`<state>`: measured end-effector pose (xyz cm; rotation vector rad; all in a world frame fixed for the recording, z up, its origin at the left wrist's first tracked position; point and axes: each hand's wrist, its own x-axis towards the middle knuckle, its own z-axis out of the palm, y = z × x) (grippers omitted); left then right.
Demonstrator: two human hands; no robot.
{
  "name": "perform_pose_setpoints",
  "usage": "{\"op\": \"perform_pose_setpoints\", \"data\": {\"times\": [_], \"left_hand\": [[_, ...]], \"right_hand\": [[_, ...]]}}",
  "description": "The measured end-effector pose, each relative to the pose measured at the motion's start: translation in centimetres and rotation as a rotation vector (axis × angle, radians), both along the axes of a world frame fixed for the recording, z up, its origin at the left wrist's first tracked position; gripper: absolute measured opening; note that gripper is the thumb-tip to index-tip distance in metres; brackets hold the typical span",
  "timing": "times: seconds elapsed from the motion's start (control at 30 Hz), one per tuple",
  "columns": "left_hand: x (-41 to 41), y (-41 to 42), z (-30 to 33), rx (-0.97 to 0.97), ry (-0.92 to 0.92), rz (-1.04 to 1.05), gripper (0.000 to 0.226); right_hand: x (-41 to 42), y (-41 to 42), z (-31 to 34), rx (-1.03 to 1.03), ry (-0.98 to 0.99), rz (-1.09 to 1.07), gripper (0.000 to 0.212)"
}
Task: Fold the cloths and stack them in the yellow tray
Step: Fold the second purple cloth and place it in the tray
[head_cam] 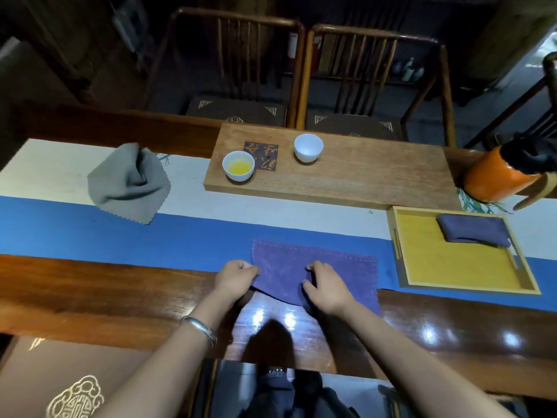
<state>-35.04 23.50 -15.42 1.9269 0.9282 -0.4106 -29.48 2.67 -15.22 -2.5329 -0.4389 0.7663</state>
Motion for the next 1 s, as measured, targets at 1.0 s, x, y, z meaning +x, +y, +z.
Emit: {"op": "perform_pose_setpoints", "data": {"times": [1.0], "left_hand": [[-2.1,1.2,-0.1,-0.280,-0.022,0.095,0.016]], "right_hand": [[-2.0,-14.5,0.0,-0.048,-0.207,0.012,0.007]]}}
